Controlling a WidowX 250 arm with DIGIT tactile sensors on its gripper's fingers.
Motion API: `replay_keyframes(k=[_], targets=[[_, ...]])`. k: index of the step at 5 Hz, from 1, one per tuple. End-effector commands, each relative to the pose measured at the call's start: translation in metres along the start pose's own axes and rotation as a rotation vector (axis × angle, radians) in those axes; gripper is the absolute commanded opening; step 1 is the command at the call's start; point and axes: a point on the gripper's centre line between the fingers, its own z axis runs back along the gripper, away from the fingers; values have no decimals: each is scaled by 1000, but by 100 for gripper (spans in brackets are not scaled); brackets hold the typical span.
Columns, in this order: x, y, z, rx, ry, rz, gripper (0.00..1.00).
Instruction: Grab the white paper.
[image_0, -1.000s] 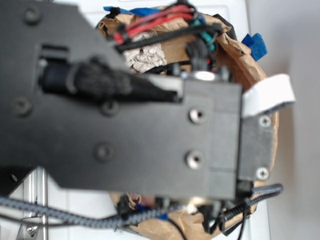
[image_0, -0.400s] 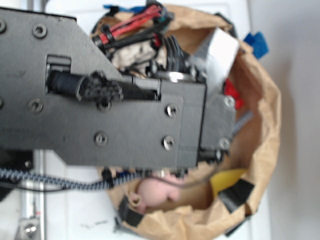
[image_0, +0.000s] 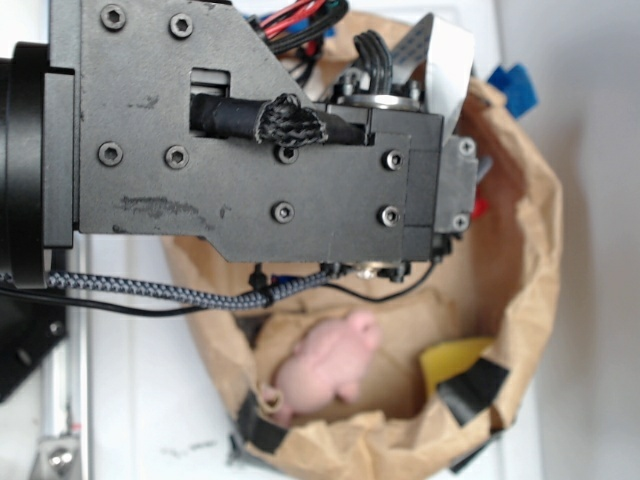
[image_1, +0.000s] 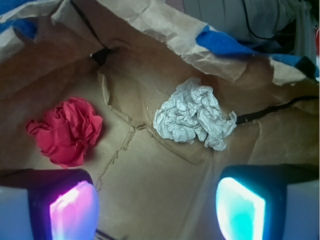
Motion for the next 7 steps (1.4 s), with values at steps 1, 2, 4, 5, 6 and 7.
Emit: replay_keyframes(k=[1,2,4,5,6,7], targets=[[9,9,13,-40,-25,36,100],[9,9,13,-40,-25,36,100],[15,-14,-20,-10,-38,137,100],[21,-7,-33,5,-48,175,100],[24,7,-36,-8,-56,208,100],[28,14,-44,5,-58,283,100]])
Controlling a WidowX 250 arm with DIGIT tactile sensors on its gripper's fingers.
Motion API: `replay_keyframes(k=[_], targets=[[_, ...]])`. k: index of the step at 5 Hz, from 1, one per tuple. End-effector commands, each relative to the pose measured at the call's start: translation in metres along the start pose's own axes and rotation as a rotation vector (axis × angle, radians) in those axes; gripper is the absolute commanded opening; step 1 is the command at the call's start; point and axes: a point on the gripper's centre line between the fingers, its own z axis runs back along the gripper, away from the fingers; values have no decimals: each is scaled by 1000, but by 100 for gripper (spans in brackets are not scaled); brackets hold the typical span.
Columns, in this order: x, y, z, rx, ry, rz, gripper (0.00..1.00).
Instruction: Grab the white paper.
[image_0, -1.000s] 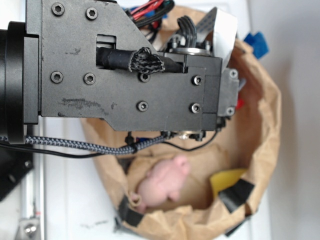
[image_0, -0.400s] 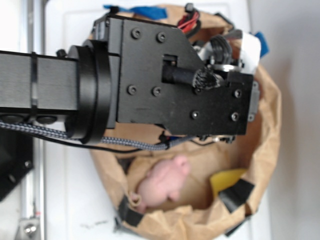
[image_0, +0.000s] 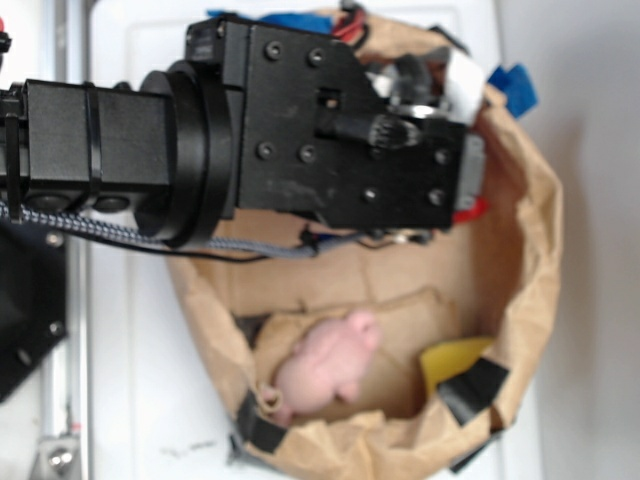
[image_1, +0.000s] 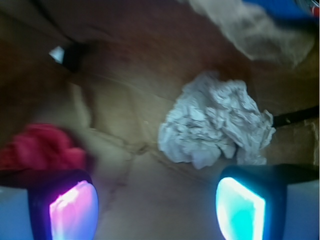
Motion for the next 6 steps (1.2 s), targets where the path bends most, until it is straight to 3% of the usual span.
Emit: replay_keyframes(k=[1,3,6], targets=[[19,23,4,-74,-55,209,100],[20,25,-1,-43,-59,250,100],[27,26,-12,-28,-132,370,100]])
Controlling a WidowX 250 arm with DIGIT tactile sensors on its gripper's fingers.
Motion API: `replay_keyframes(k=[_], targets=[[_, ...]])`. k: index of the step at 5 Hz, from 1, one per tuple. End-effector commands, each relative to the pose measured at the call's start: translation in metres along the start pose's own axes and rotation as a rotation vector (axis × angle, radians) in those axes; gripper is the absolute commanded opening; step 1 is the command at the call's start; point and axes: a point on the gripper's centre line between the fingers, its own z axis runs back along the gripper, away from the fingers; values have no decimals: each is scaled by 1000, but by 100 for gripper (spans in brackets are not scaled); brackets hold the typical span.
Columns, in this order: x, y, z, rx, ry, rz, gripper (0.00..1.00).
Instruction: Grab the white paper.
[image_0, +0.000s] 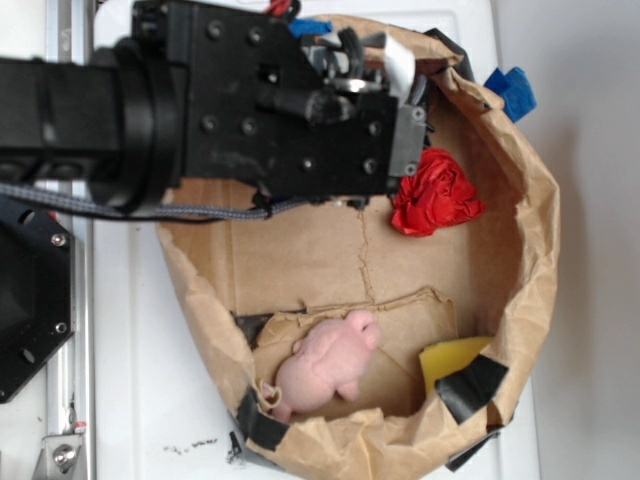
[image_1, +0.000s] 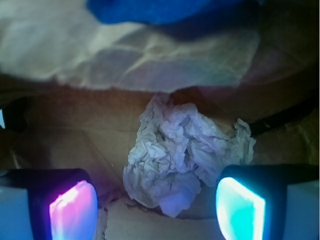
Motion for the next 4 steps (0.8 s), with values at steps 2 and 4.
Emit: replay_keyframes(k=[2,4], targets=[[5,0,-32,-5,-27,53,100],[2,1,-37,-15,-31,33,0]])
